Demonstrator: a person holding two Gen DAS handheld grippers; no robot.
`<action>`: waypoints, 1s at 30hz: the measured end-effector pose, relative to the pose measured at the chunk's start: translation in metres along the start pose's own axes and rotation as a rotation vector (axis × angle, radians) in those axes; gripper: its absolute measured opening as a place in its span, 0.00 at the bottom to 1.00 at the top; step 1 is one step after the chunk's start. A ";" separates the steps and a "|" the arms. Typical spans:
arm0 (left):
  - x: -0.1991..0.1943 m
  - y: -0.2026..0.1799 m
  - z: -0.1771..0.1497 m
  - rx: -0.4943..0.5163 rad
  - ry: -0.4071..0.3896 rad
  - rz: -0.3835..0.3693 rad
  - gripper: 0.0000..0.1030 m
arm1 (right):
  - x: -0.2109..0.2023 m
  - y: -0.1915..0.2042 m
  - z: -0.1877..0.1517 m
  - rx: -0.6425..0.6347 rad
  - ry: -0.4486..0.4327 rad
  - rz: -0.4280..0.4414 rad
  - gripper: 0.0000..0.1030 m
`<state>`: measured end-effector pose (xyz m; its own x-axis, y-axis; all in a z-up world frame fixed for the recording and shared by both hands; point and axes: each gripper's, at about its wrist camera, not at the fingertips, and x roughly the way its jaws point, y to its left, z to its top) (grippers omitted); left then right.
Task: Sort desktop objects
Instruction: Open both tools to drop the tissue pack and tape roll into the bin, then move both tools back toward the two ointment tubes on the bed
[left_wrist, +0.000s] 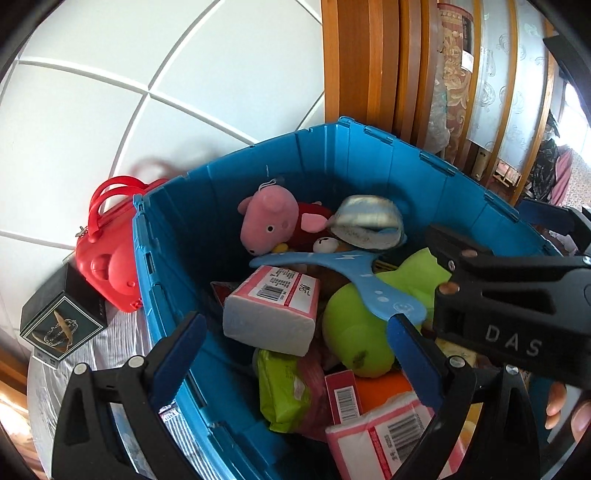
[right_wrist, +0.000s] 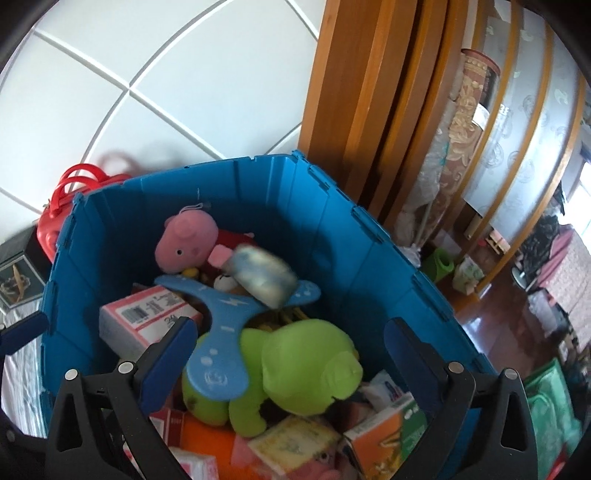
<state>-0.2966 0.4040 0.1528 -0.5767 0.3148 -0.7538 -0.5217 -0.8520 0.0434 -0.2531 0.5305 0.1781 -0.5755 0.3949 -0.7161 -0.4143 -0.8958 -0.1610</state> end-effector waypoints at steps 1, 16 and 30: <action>-0.002 -0.001 -0.001 0.002 -0.002 -0.002 0.97 | -0.003 0.000 -0.001 -0.002 -0.002 0.001 1.00; -0.062 0.025 -0.034 -0.024 -0.074 -0.031 0.97 | -0.085 0.012 -0.020 0.008 -0.107 0.006 1.00; -0.125 0.103 -0.097 -0.082 -0.168 -0.011 0.97 | -0.194 0.080 -0.066 -0.028 -0.287 0.161 1.00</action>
<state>-0.2173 0.2363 0.1874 -0.6716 0.3837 -0.6338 -0.4795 -0.8772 -0.0230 -0.1283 0.3682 0.2599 -0.8091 0.2852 -0.5138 -0.2845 -0.9551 -0.0823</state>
